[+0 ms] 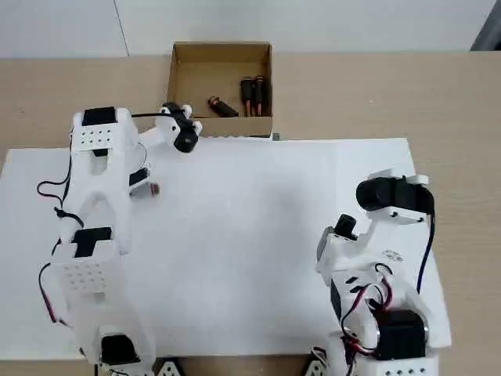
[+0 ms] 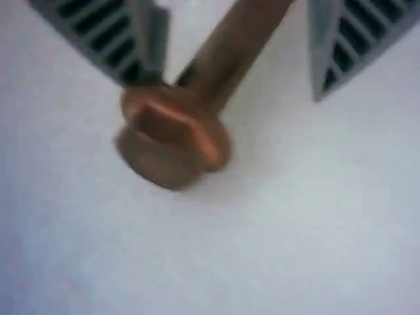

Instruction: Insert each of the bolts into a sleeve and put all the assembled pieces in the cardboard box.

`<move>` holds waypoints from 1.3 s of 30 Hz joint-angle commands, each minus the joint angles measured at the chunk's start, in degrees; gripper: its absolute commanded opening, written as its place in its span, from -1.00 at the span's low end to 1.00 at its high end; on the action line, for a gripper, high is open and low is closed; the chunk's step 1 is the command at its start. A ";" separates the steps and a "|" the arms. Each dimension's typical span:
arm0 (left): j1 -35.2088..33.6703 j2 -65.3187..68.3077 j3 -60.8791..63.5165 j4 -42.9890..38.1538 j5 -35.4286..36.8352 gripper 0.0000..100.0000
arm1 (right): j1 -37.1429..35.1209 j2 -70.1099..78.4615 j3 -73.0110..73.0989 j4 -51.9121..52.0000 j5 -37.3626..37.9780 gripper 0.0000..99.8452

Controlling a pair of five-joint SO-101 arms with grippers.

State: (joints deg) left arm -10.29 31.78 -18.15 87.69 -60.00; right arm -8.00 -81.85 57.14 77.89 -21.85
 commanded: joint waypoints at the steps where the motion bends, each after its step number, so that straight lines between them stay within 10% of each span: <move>1: 0.26 -0.53 -0.13 -1.23 -0.18 -0.96 | 0.40 0.04 -0.35 -1.27 0.62 -0.99; 29: 0.97 4.31 -3.91 -0.97 0.09 -0.98 | 0.40 -0.22 -0.35 -0.92 0.53 -0.99; 39: 2.81 4.84 -17.80 11.60 0.09 -0.98 | 0.40 -0.04 -0.35 -1.27 0.53 -0.99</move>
State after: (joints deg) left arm -7.91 37.14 -32.84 97.27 -60.18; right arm -8.00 -81.85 57.14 77.89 -21.85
